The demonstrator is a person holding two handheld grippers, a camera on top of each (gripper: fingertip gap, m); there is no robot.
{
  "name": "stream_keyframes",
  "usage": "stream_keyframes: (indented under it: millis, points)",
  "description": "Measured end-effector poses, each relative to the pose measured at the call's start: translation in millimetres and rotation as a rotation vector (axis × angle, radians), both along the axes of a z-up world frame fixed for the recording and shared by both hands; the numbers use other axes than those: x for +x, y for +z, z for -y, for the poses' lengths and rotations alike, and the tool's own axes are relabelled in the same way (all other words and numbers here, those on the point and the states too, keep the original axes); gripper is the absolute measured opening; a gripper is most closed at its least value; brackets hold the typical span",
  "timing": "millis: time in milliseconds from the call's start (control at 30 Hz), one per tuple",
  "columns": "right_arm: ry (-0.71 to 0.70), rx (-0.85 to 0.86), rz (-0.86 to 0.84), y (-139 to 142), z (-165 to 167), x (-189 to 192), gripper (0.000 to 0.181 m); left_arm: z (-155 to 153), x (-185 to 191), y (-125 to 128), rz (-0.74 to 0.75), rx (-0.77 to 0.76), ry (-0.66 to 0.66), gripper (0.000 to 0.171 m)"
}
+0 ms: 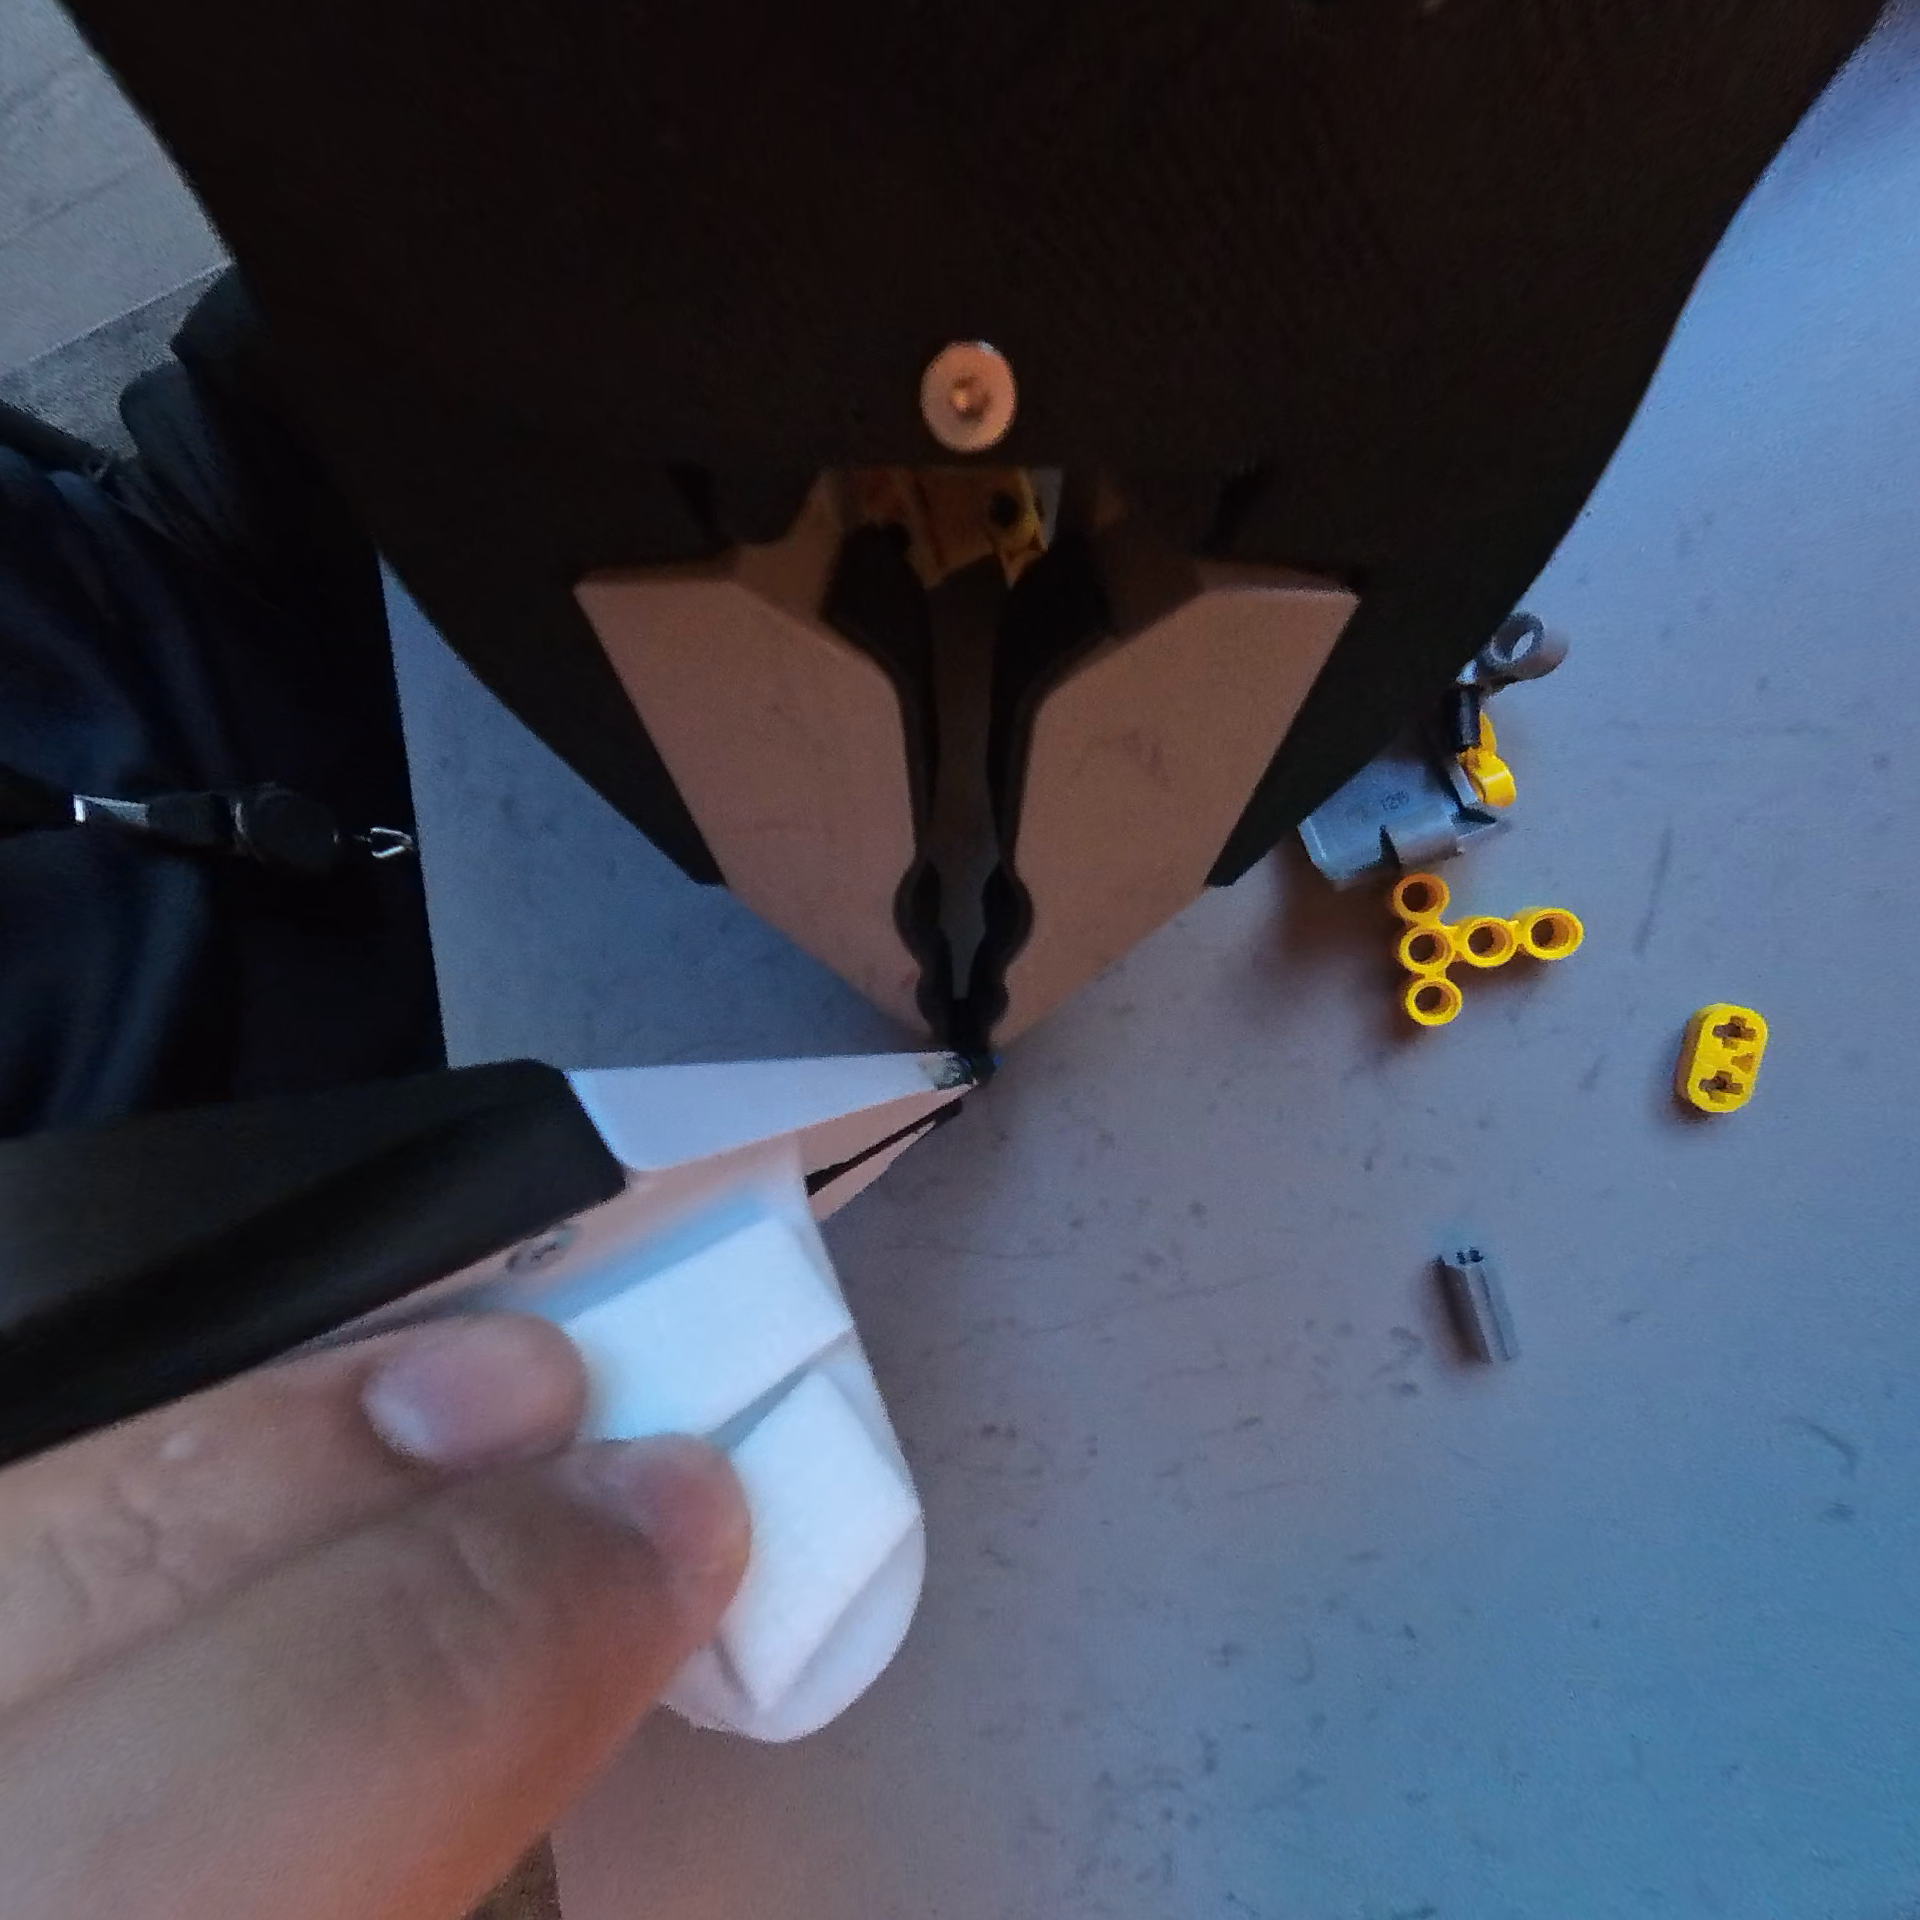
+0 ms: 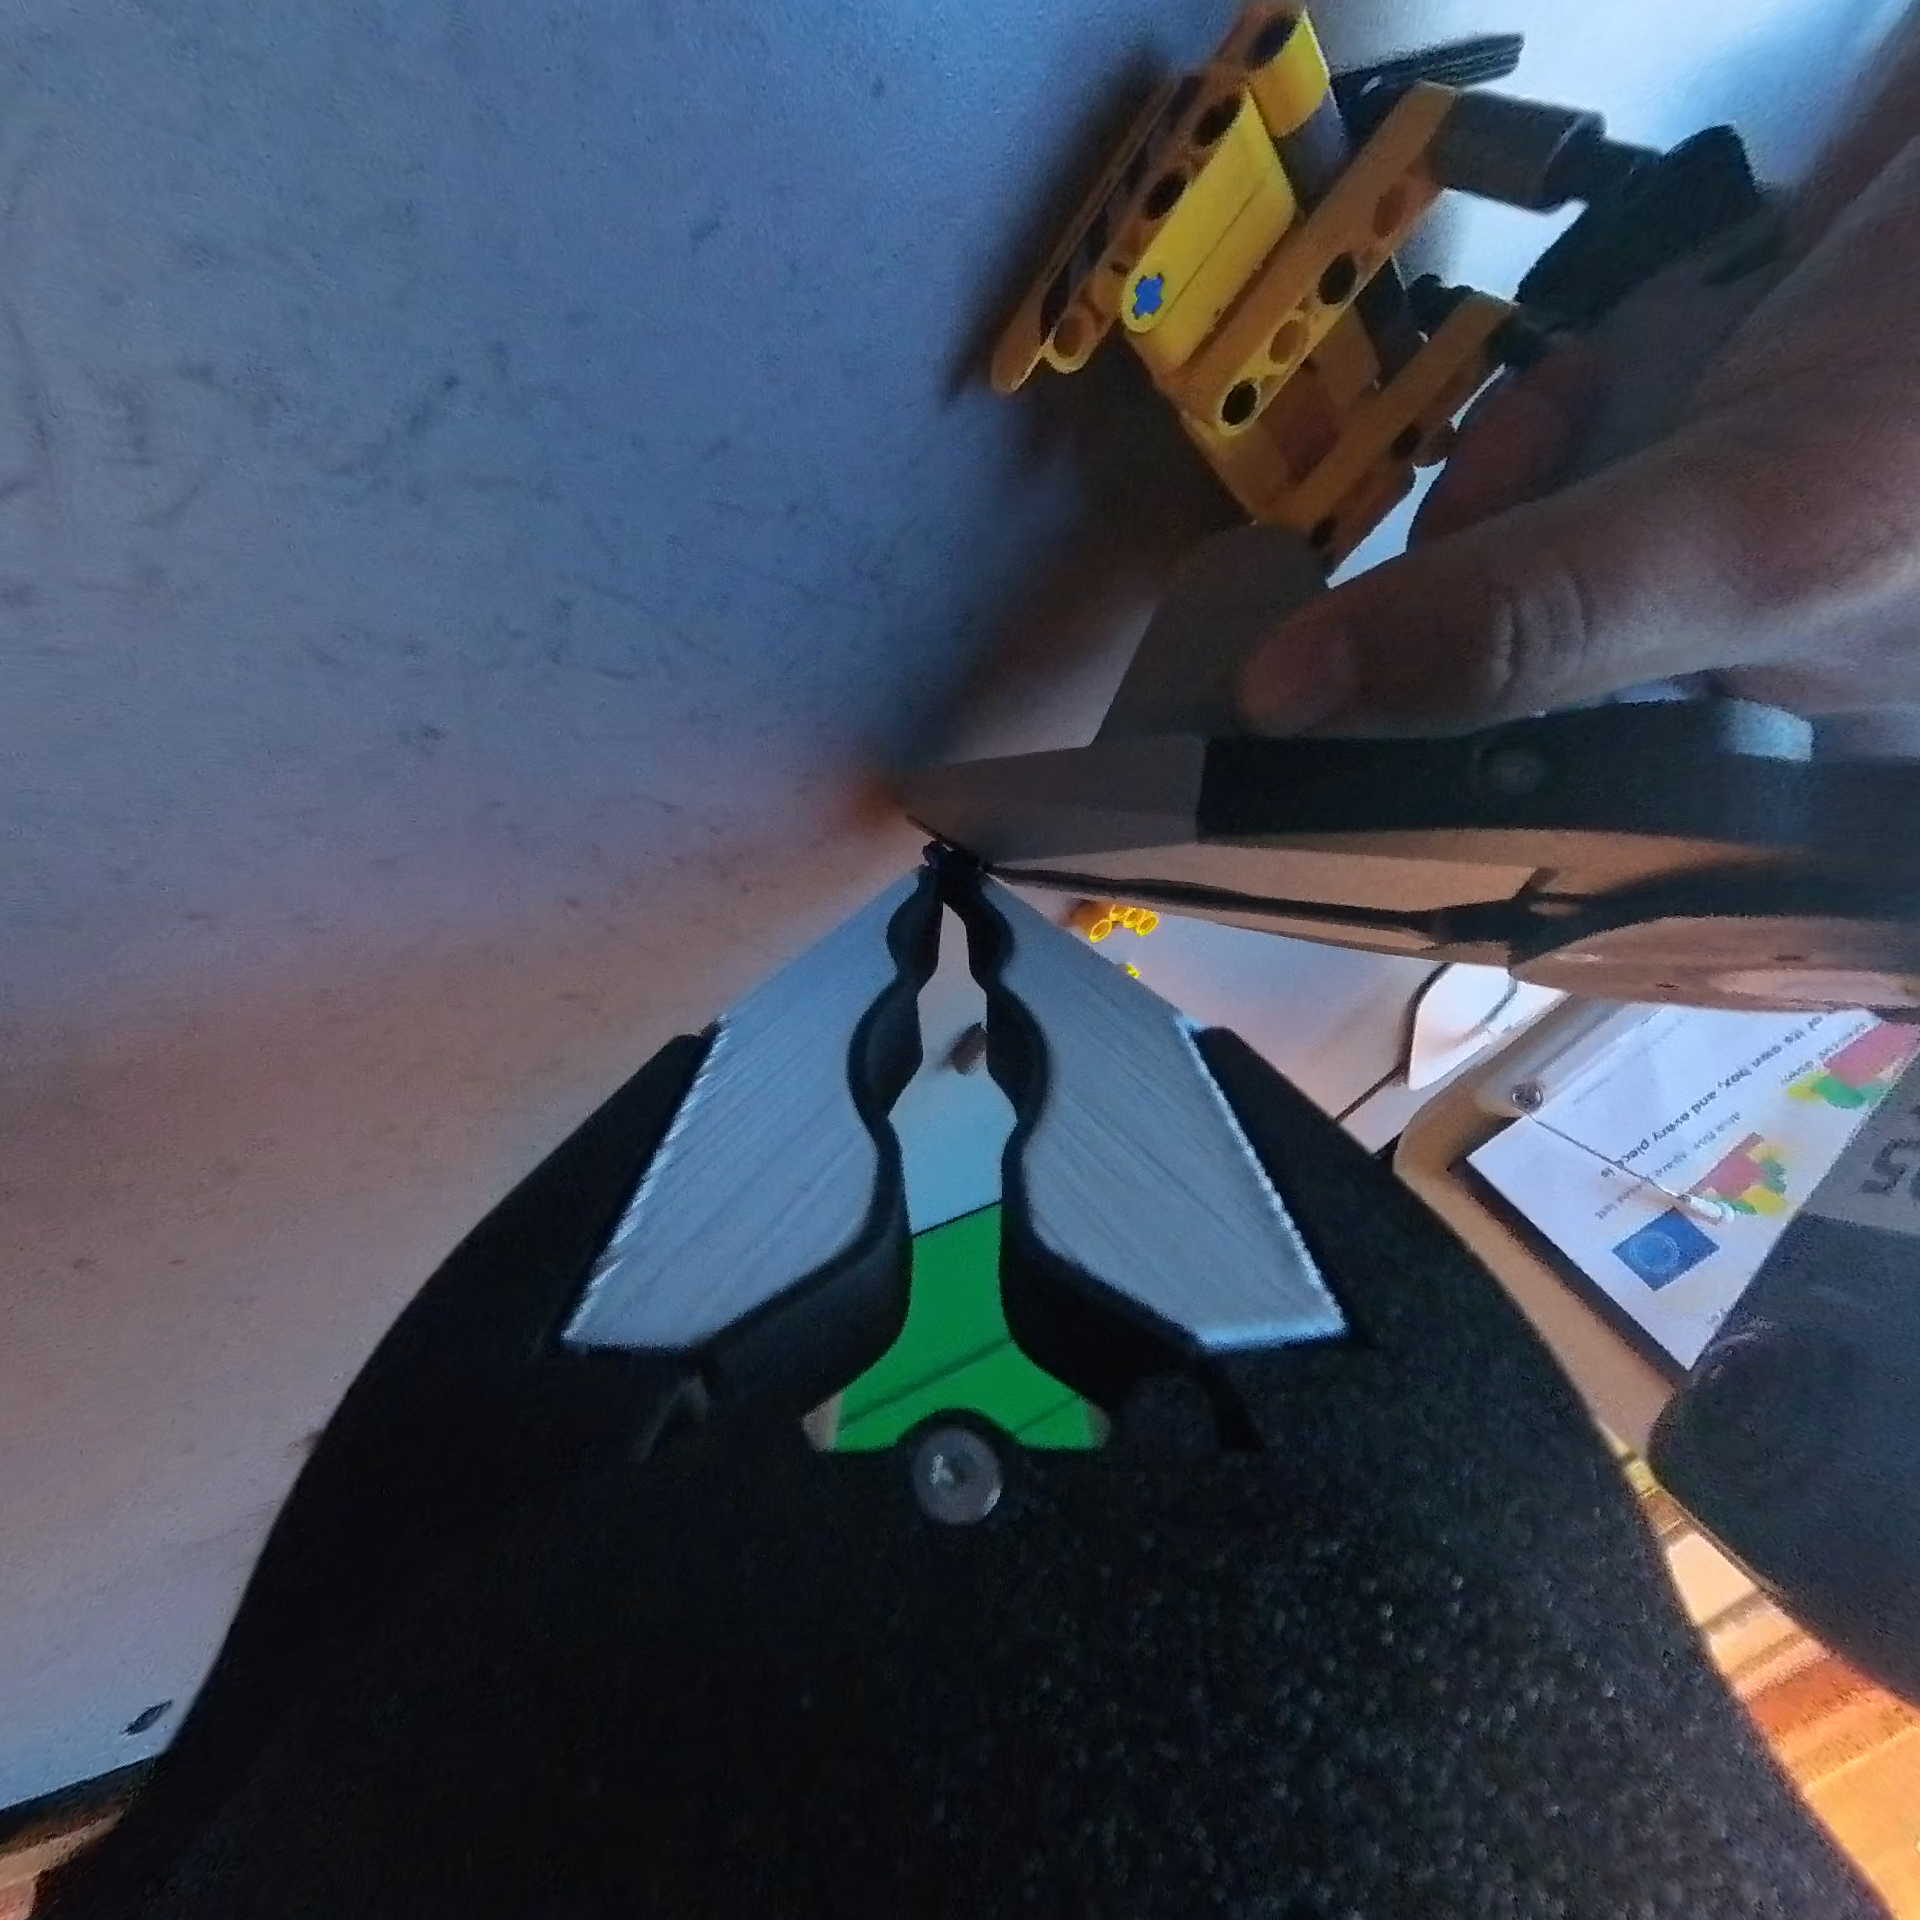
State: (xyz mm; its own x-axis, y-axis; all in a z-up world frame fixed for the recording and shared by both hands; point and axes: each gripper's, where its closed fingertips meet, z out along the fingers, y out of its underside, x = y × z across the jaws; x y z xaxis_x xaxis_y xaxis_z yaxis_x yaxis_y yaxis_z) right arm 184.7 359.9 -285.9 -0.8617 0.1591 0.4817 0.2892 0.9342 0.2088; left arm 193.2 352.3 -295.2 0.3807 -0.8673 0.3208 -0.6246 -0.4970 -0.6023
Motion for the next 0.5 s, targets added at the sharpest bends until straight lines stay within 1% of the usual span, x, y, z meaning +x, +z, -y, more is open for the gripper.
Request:
stream_keyframes:
  millis: [167, 267, 333, 400, 500]
  points:
    - [-0.022, -0.023, -0.027, 0, -3, 0, 0.002, -1, -1, 0, 0.002, 0.016, 0.006, 0.0]
    - [-0.062, 0.009, -0.011, -4, -11, 7, 0.0, -1, -1, 0, 0.001, 0.019, 0.003, 0.0]
    - [-0.036, 0.008, -0.022, -9, -9, 8, 0.0, -2, 0, 0, 0.003, 0.017, 0.007, 0.0]
    - [-0.035, 0.038, -0.029, -7, -11, 8, 0.0, -2, 0, 0, 0.001, 0.021, 0.008, 0.0]
    - [-0.033, 0.022, -0.054, -3, -9, 7, 0.007, -3, 0, 0, 0.0, 0.025, 0.007, 0.0]
